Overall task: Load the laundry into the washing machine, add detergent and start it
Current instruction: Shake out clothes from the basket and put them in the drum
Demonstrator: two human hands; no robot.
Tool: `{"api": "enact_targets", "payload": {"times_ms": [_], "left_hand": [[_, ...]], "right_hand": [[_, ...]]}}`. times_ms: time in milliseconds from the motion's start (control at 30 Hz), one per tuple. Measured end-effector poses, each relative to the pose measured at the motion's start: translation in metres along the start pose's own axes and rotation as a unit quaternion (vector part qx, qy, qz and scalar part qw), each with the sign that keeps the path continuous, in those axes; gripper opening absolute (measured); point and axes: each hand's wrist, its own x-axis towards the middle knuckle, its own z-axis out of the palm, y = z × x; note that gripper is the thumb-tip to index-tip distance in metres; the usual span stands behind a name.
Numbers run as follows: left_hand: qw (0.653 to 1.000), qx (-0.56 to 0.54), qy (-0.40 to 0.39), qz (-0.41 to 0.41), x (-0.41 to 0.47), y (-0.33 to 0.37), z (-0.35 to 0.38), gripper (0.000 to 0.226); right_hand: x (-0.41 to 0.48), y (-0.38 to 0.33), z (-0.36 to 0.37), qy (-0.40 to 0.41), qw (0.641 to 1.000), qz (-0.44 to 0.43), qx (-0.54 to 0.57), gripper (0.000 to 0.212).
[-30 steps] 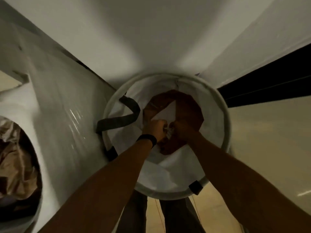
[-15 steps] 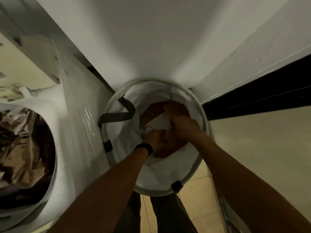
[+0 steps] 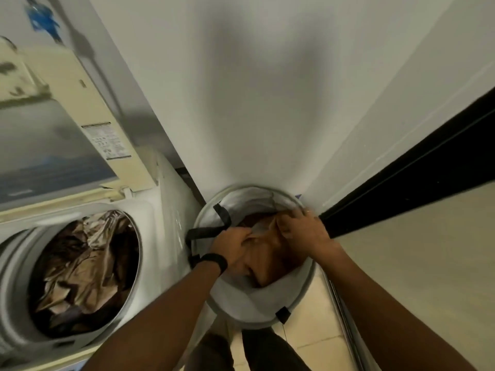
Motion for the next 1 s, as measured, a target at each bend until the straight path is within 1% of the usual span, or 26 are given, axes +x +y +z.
{"api": "enact_targets", "payload": {"times_ms": [67,100,133,200,267,300,367,400,433,467,533,567,633,667,700,767,833,900,933,1000], "left_hand": [[0.999,-0.006,-0.002,0.044,-0.003,0.024,-0.022,0.026],[0.998,-0.014,-0.001,0.067,-0.005,0.034,-0.033,0.027],[0.996,-0.024,0.002,0.091,-0.006,0.042,-0.044,0.027],[0.991,-0.052,0.009,0.12,-0.013,0.051,-0.066,0.027],[0.989,-0.04,0.027,0.139,-0.02,0.056,-0.09,0.025],[0.99,-0.028,0.029,0.135,-0.023,0.057,-0.1,0.023],[0.993,-0.03,0.017,0.117,-0.026,0.052,-0.114,0.015],[0.993,-0.04,0.009,0.107,-0.028,0.049,-0.12,0.017],[0.993,-0.063,0.01,0.096,-0.03,0.045,-0.123,0.022],[0.991,-0.103,0.022,0.087,-0.031,0.041,-0.126,0.022],[0.974,-0.199,0.078,0.074,-0.035,0.038,-0.131,0.007],[0.963,-0.24,0.097,0.078,-0.037,0.042,-0.134,0.005],[0.941,-0.31,0.105,0.082,-0.042,0.057,-0.138,0.018],[0.933,-0.334,0.104,0.086,-0.046,0.065,-0.14,0.021],[0.925,-0.354,0.099,0.093,-0.048,0.071,-0.14,0.024],[0.923,-0.365,0.067,0.102,-0.055,0.082,-0.143,0.03],[0.923,-0.369,0.017,0.112,-0.063,0.09,-0.147,0.041],[0.93,-0.343,-0.01,0.129,-0.066,0.092,-0.149,0.051],[0.936,-0.324,-0.003,0.136,-0.069,0.092,-0.149,0.048],[0.941,-0.304,0.049,0.141,-0.071,0.09,-0.149,0.041]], "right_hand": [[-0.002,-0.013,-0.002,0.013,0.995,-0.076,0.058,0.06],[-0.003,-0.02,-0.006,0.006,0.99,-0.108,0.091,0.067],[-0.002,-0.024,-0.009,0.001,0.984,-0.126,0.124,0.07],[-0.003,-0.028,-0.017,0.029,0.974,-0.149,0.167,0.057],[-0.008,-0.028,-0.027,0.059,0.967,-0.16,0.189,0.038],[-0.011,-0.027,-0.033,0.074,0.965,-0.157,0.199,0.031],[-0.019,-0.023,-0.043,0.12,0.961,-0.138,0.206,0.021],[-0.022,-0.021,-0.047,0.145,0.959,-0.126,0.208,0.018],[-0.024,-0.018,-0.049,0.165,0.956,-0.114,0.212,0.015],[-0.026,-0.015,-0.049,0.182,0.951,-0.104,0.226,0.016],[-0.033,-0.016,-0.051,0.199,0.942,-0.077,0.259,0.031],[-0.038,-0.02,-0.053,0.206,0.936,-0.068,0.276,0.031],[-0.045,-0.034,-0.06,0.224,0.916,-0.079,0.323,0.022],[-0.049,-0.043,-0.063,0.237,0.904,-0.089,0.346,0.02],[-0.052,-0.052,-0.067,0.248,0.893,-0.099,0.362,0.022],[-0.055,-0.071,-0.071,0.249,0.881,-0.108,0.388,0.028],[-0.059,-0.084,-0.076,0.233,0.879,-0.112,0.401,0.024],[-0.063,-0.094,-0.08,0.241,0.884,-0.102,0.387,0.021],[-0.066,-0.096,-0.079,0.252,0.886,-0.089,0.378,0.022],[-0.07,-0.104,-0.08,0.267,0.885,-0.071,0.374,0.029]]}}
